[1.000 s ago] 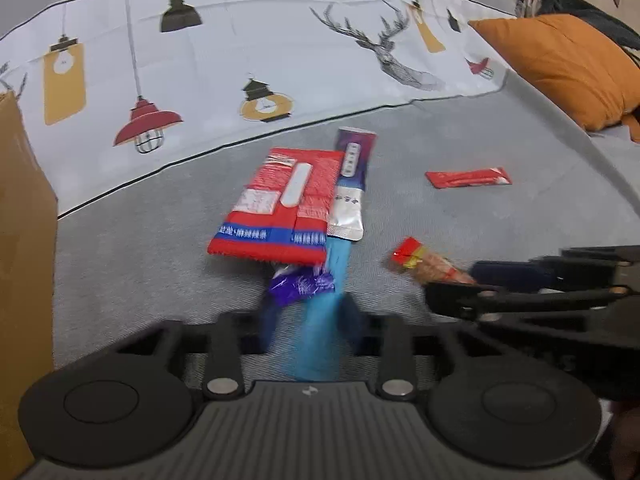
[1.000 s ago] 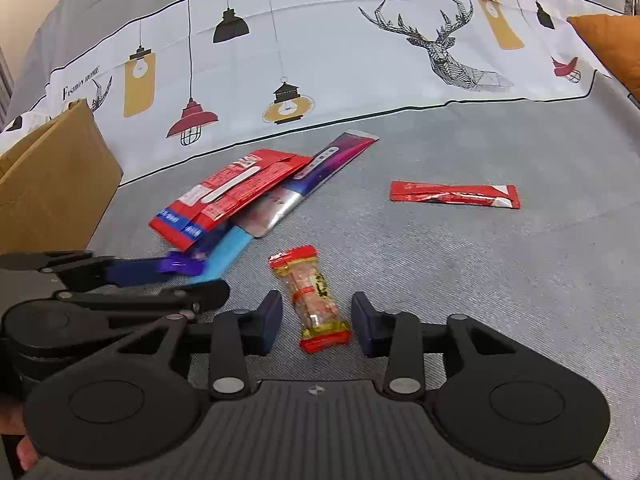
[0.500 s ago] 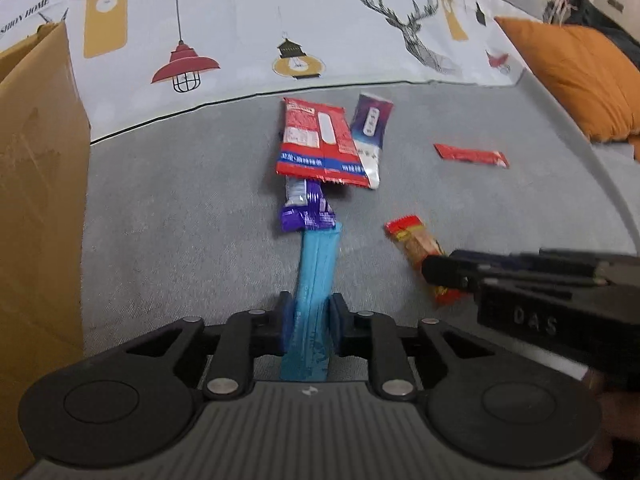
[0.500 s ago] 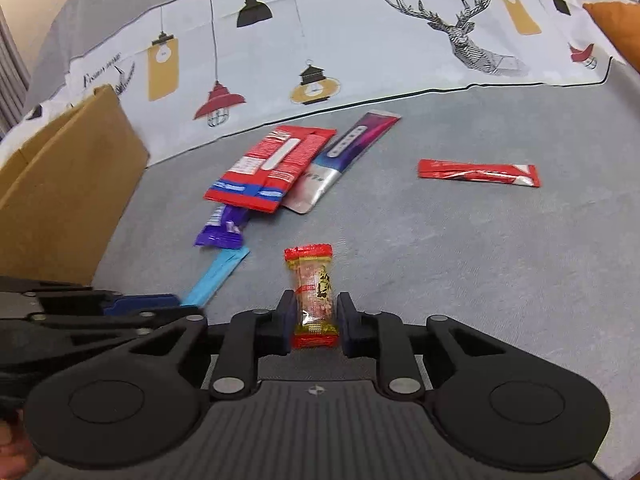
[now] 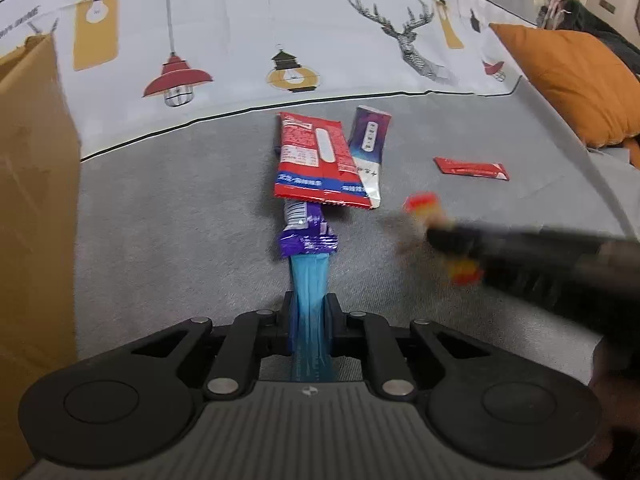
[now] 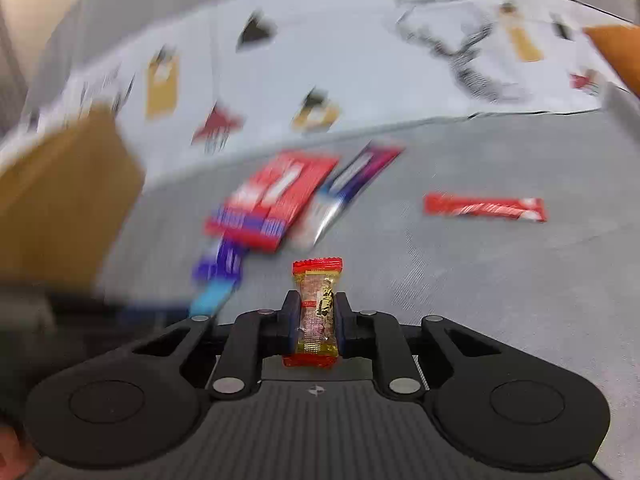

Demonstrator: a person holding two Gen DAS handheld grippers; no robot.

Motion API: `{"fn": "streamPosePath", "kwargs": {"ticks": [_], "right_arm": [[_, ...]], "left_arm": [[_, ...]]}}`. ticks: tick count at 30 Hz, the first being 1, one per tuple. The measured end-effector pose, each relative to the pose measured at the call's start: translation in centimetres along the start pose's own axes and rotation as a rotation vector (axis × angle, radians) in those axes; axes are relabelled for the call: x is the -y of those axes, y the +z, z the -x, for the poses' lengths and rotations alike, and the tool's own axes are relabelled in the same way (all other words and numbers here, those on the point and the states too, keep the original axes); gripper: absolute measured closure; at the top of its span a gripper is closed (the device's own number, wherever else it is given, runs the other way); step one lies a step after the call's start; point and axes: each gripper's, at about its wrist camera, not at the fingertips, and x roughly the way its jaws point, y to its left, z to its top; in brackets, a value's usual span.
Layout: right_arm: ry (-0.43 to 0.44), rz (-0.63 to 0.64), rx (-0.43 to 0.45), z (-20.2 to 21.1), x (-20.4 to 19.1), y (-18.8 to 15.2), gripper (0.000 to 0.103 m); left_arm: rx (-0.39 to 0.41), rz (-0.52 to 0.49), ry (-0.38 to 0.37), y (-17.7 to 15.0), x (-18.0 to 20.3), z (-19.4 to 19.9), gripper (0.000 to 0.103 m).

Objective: Organize snacks

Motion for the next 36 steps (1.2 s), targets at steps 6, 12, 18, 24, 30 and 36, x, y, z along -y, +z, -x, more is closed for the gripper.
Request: {"fn": "streamPosePath", "kwargs": {"ticks": [6,12,18,24,30,36], "right_arm": [[0.068,-0.029,0.038,1.7,-2.0,1.2,0.085],[0.121,0.018,0.147,6.9,-5.3,1.4,0.085],[0.153,0.047,0.224,11.6,-8.2,1.8,0.085],[0.214,0.039,0.273,16.3,-13.3,3.3,0.085],[0.297,0.151,0.382,22.3,-20.4,6.9,0.085],[0.376,0.218,0.438,26.5,-26.0,8.4,0.085]], "left_arm": [[0.053,0.014,-0.005,0.8,-0.2,4.4,0.089],[0.144,0.026,0.027,1.0,-0.8,11.4,0.089],[0.223,0.09,0.049,0.4,-3.2,17.8,0.089],[0.317,0.153,0.06,0.6,-6.2,24.4,0.089],[0.503,0.132,0.105,1.2,-7.8,32.7,0.089],[0.676,0.112,0.146,0.2,-8.7,40.4,0.089]]}}
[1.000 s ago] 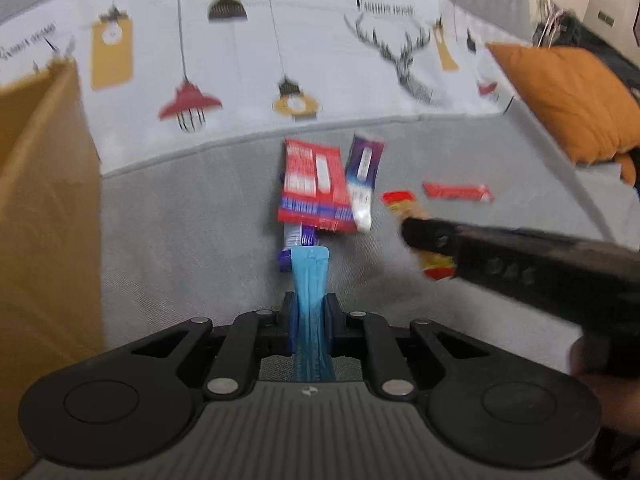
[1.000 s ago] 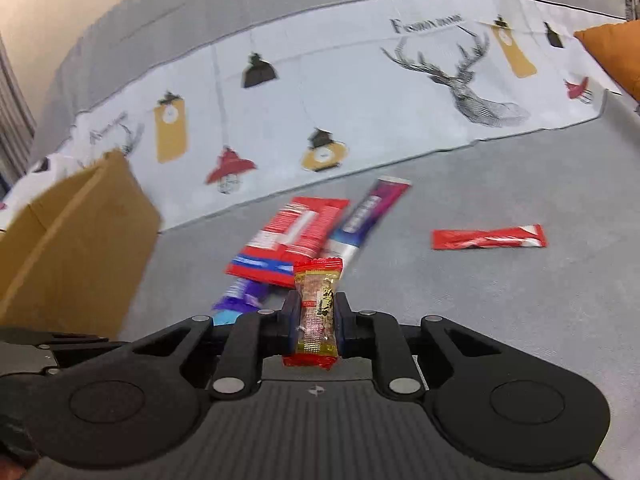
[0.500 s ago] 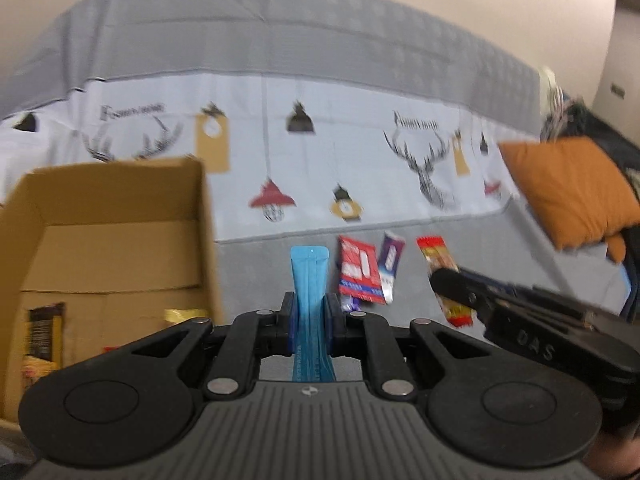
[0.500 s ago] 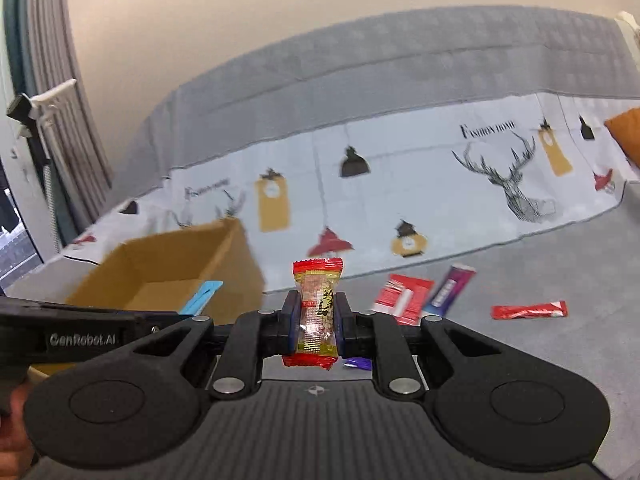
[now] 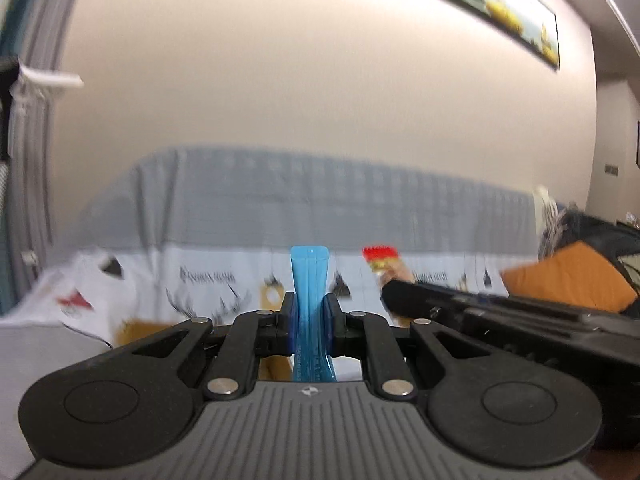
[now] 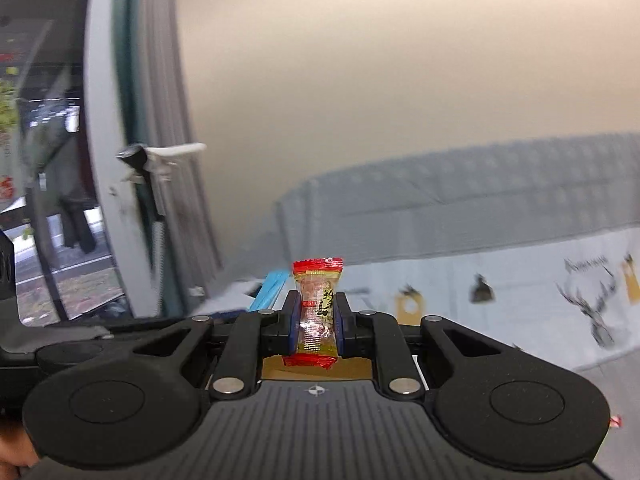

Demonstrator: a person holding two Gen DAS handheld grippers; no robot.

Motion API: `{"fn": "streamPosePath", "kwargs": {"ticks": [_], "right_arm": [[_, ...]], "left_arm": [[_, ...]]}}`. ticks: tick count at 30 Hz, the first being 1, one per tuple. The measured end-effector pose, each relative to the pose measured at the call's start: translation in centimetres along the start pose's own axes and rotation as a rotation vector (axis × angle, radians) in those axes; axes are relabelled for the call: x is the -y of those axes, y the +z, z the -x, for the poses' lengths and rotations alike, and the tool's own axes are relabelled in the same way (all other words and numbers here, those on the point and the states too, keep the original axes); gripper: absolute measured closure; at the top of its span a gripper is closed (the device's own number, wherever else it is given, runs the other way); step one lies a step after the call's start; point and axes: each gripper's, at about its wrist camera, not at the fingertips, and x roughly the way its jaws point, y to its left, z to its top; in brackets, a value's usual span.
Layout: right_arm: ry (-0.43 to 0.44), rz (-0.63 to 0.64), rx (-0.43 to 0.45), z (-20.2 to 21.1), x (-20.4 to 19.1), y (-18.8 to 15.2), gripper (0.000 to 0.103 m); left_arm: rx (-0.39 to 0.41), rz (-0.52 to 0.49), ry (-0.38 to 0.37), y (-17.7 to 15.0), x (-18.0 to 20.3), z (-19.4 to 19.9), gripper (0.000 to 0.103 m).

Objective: Organize snacks

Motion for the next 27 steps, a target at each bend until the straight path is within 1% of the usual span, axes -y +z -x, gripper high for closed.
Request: {"fn": "streamPosePath", "kwargs": {"ticks": [3,6,8,11,14,16,18,23,27], "right_arm": [[0.035,0.012,-0.002,-0.2,-2.0,0.6,0.085],[0.053,0.06,-0.022,-1.3,-3.7,0.0,0.085],[0.066,0.079,-0.054,-2.4,-4.6,-0.7,0.085],[0.073,0.103,-0.128,-4.8,-5.2,-2.7,0.085],[0.074,0.105,-0.206,-6.6,-5.2,-4.8,0.085],[0.059,0.114,-0.254,-8.3,-4.8,-6.3,0.085],[0.047,0.095,-0.301,-10.0,-4.1,-7.7,0.085],[0.025,0.074,-0.401,-13.0,-2.8,-11.1,0.085],[0.016,0.064,-0.471,-15.0,-2.4,-13.7,0.085]], "left_arm": [[0.028,0.003,0.018,0.5,-1.4,1.9,0.089],[0.023,0.043,0.037,-0.4,-3.4,2.5,0.089],[0.014,0.077,0.051,-1.5,-5.1,2.2,0.089],[-0.02,0.145,0.076,-3.6,-8.0,1.2,0.089],[-0.084,0.192,0.106,-6.0,-10.3,-1.0,0.089],[-0.133,0.222,0.119,-7.8,-11.6,-2.4,0.089],[-0.184,0.244,0.126,-9.4,-12.5,-4.1,0.089],[-0.306,0.248,0.128,-13.4,-13.8,-8.3,0.089],[-0.371,0.246,0.136,-15.7,-14.9,-10.2,0.089]]}}
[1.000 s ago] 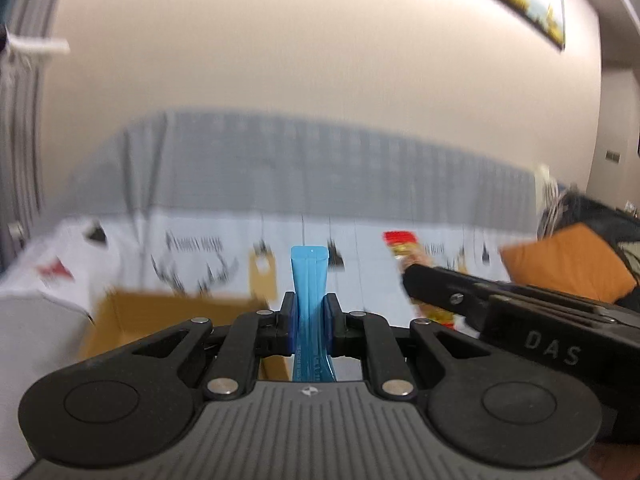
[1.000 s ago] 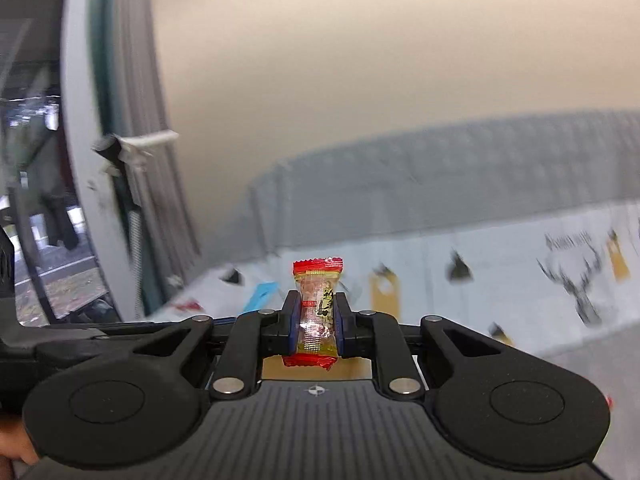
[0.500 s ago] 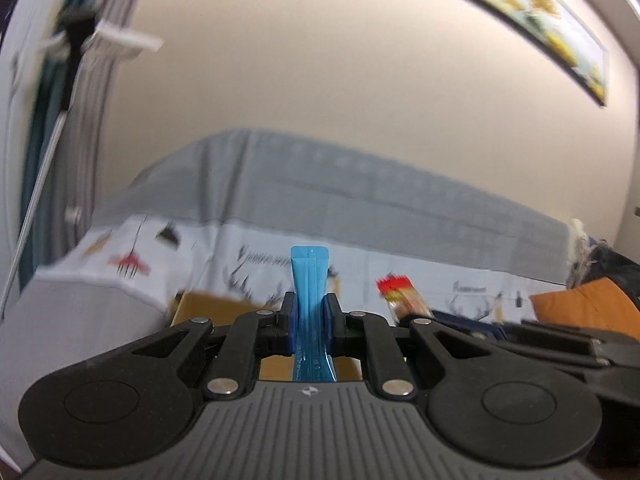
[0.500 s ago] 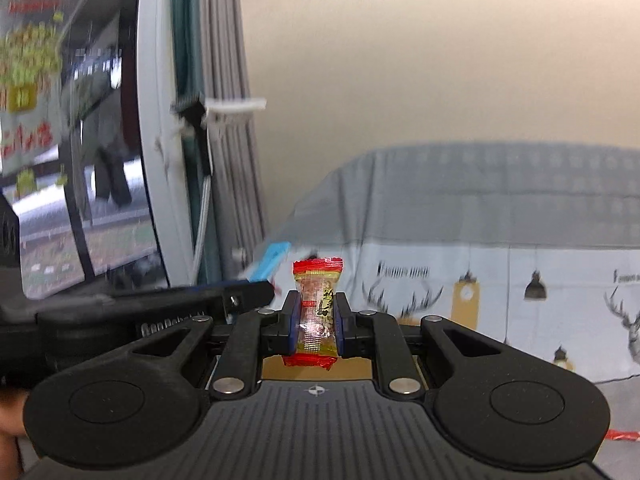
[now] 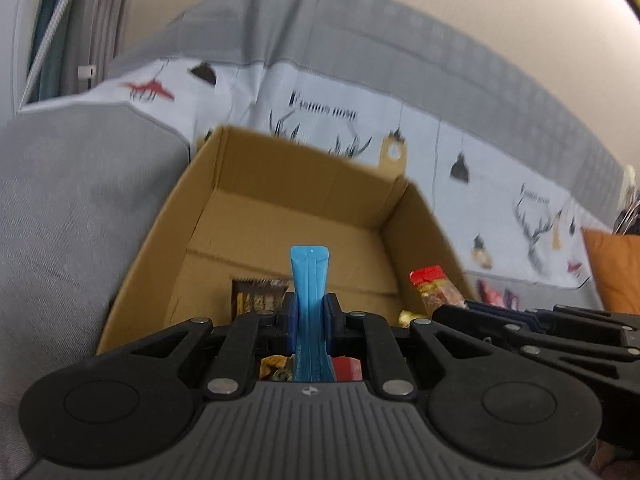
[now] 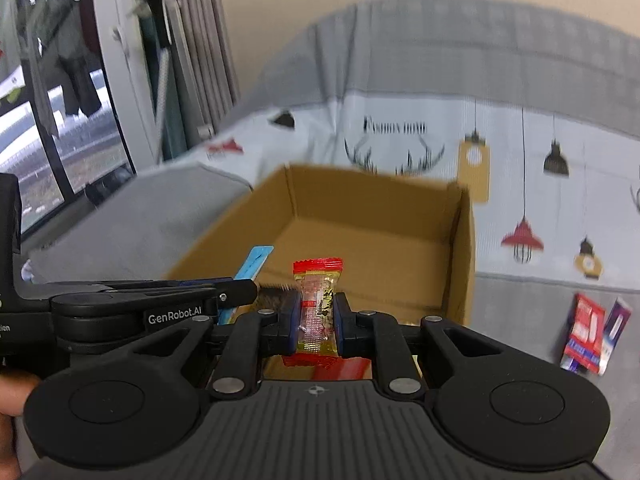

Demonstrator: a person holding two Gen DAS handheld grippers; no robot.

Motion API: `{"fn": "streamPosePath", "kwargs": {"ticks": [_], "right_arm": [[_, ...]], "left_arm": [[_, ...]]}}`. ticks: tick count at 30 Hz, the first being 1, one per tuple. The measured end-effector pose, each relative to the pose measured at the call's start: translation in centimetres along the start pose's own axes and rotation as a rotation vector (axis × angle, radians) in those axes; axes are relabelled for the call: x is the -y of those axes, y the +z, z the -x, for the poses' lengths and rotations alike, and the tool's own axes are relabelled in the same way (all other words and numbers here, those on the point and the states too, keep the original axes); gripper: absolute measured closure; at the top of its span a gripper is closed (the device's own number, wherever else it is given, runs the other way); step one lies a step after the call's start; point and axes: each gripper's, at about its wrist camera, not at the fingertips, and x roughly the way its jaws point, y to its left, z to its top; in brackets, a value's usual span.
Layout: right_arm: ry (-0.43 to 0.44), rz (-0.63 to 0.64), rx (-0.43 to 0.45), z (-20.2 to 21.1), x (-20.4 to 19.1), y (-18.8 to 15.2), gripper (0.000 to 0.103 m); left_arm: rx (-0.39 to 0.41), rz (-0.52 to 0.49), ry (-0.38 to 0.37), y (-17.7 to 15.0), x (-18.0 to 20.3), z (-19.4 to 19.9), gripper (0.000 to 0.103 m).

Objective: Organize snacks

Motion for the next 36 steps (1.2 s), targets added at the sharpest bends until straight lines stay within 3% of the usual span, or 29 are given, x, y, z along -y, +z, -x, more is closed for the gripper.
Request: {"fn": "streamPosePath", "kwargs": {"ticks": [6,13,16,18,19,20,21,23,26,36], "right_arm": [[0.013,-0.001,-0.099,-3.1,0.0,-1.7,0.085],[-0.009,0.0,-0.173,-5.9,0.2,-2.7,0.085],[-0.024,-0.008,-0.169,-6.0,0.5,-2.8,0.085],[-0.034,-0.02,-0.154,-5.6,0.7,-2.5,0.076],[-0.023,-0.03,-0.15,-5.3,0.9,-2.3,0.046],[-0.003,-0.031,-0.128,-4.6,0.9,-2.3,0.023],[0.015,-0.031,-0.101,-3.9,1.0,-2.2,0.016],[0.033,-0.034,-0.053,-2.1,1.2,-2.0,0.008],[0.014,-0.052,-0.017,0.1,2.0,-2.0,0.004],[-0.052,-0.203,0.089,9.3,7.8,-4.4,0.001]], "left_arm": [[-0.04,0.012,0.019,-0.5,-1.4,-1.5,0.089],[-0.111,-0.044,0.037,-1.6,-1.1,-2.9,0.089],[-0.117,-0.052,0.039,-1.6,-0.8,-3.0,0.089],[-0.087,-0.053,0.038,-1.4,-0.5,-2.2,0.08],[-0.059,-0.062,0.046,-1.2,-0.2,-1.6,0.053],[-0.04,-0.063,0.056,-1.0,0.1,-1.0,0.009],[-0.013,-0.063,0.066,-0.9,0.5,-0.2,0.0],[0.05,-0.084,0.053,-0.8,1.5,1.4,0.0],[0.064,-0.086,0.027,-0.6,2.9,3.0,0.0],[0.09,-0.158,-0.117,-1.1,11.0,7.7,0.0]]}}
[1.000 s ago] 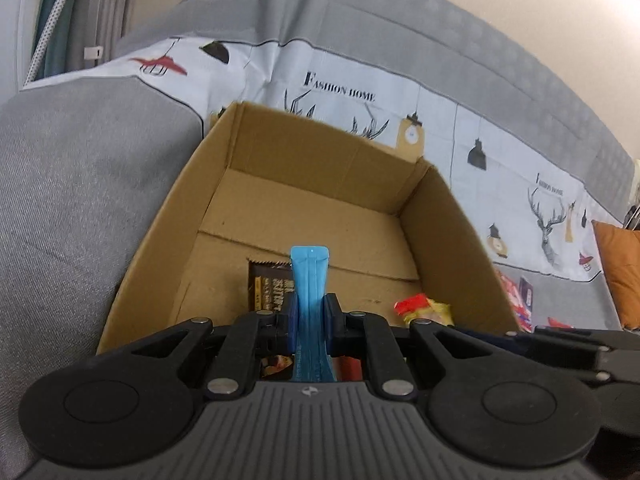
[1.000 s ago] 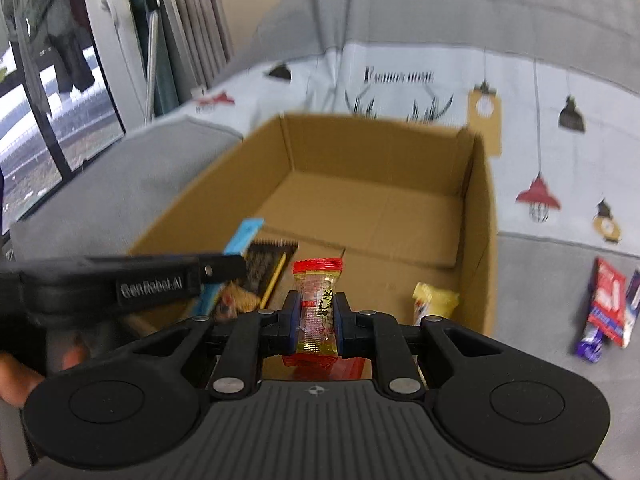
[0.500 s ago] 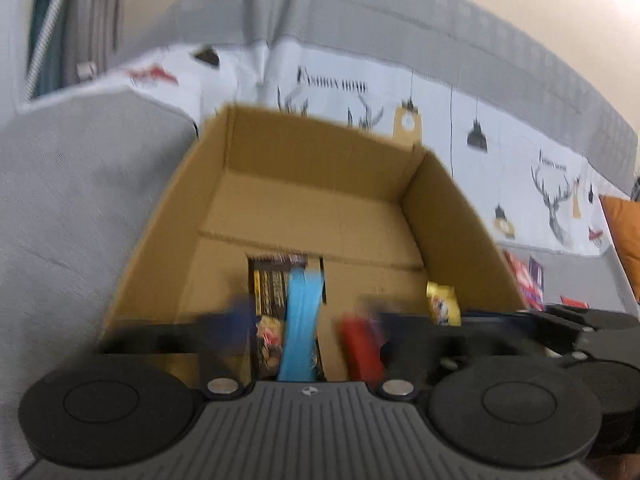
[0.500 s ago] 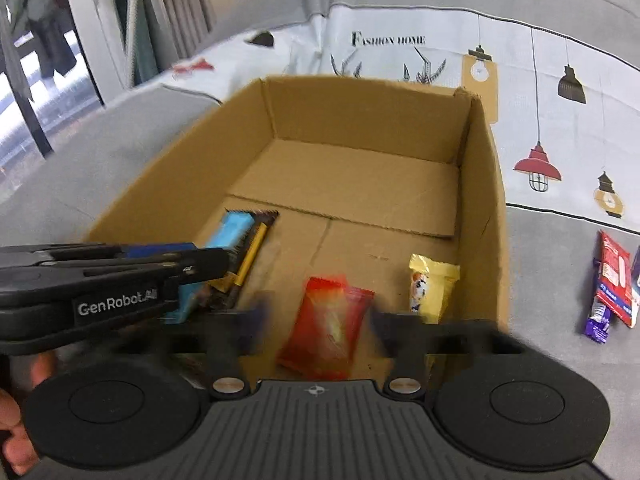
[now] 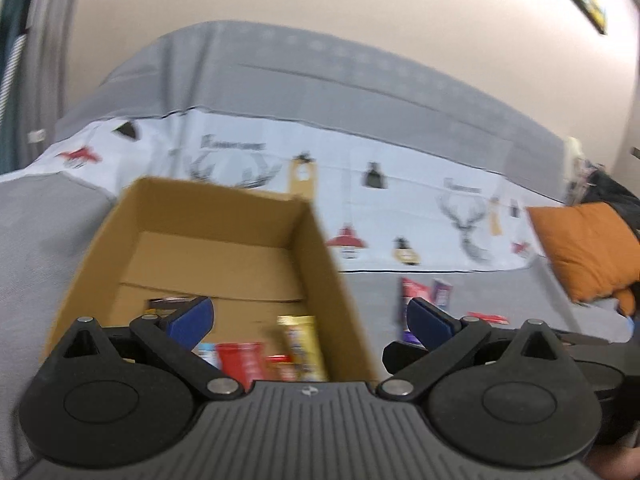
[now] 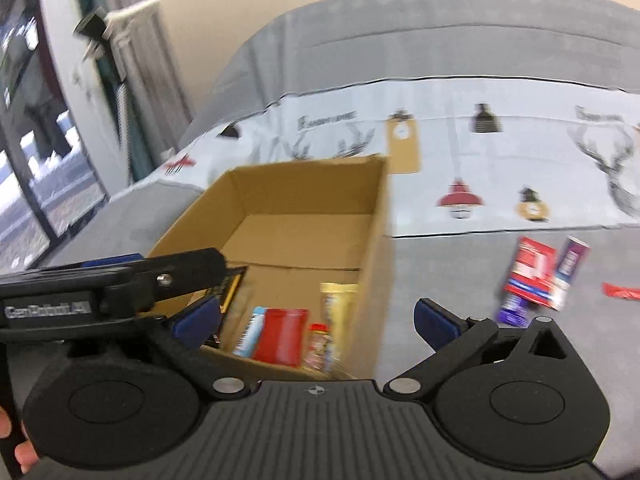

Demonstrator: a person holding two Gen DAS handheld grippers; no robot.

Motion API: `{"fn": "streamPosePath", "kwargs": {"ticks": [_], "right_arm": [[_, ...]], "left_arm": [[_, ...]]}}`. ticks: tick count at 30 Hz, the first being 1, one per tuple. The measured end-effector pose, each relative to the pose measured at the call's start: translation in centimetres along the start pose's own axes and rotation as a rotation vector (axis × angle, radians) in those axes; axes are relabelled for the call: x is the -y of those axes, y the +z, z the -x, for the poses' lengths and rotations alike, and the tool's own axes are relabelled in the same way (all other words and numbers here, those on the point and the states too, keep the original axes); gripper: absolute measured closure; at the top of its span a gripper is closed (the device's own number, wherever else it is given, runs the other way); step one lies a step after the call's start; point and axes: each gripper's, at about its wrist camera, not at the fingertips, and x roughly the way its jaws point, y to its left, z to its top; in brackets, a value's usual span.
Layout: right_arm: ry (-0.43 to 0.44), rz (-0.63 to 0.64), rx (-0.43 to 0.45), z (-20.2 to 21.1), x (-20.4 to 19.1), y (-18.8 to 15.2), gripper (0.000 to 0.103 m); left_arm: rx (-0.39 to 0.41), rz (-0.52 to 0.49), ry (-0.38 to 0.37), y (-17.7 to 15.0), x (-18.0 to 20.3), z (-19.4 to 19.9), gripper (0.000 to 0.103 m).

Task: Organize snacks
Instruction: 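Move both tools back to the remaining snacks on the bed, then grasp the red packet with the left tool while the right tool grasps the purple tube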

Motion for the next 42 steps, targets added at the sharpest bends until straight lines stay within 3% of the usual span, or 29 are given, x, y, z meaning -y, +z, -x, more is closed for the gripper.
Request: {"fn": "streamPosePath", "kwargs": {"ticks": [8,14,22,25,28,31,33,35,39,42], "right_arm": [[-0.089,-0.076,0.109,5.7,6.1,-0.6,0.001],[-0.127,-0.153,0.139,5.4,11.2,-1.4,0.001],[-0.166,-0.19,0.155,0.4,18.8,-0.8,0.007],[-0.186,-0.227,0.127,-2.8,22.3,-0.6,0.013],[-0.171,-0.362,0.026,-6.7,25.7,-0.7,0.039],[-0.187,-0.361,-0.006,-9.6,26.9,-0.1,0.044],[-0.193,-0.346,-0.024,-11.2,27.3,0.5,0.044],[-0.196,-0.344,-0.065,-12.8,27.9,0.7,0.047],[-0.229,-0.346,-0.152,-15.6,29.6,0.8,0.051],[-0.238,-0.268,-0.159,-17.0,29.6,1.0,0.052]], "left_arm": [[-0.078,-0.107,-0.079,1.3,7.5,-1.5,0.0],[-0.12,-0.125,-0.126,1.1,10.0,-6.1,0.0],[-0.182,-0.091,-0.137,1.5,11.6,-16.2,0.0],[-0.276,-0.091,-0.107,2.1,12.6,-21.4,0.0],[-0.356,-0.083,-0.109,2.6,13.4,-26.5,0.004],[-0.416,-0.085,-0.106,2.3,14.1,-31.2,0.005],[-0.453,-0.073,-0.115,1.7,14.4,-33.6,0.009],[-0.493,-0.014,-0.155,1.0,14.1,-35.8,0.022],[-0.504,-0.005,-0.165,-0.1,13.8,-38.7,0.028],[-0.52,0.051,-0.194,-0.3,12.8,-40.2,0.062]]}}
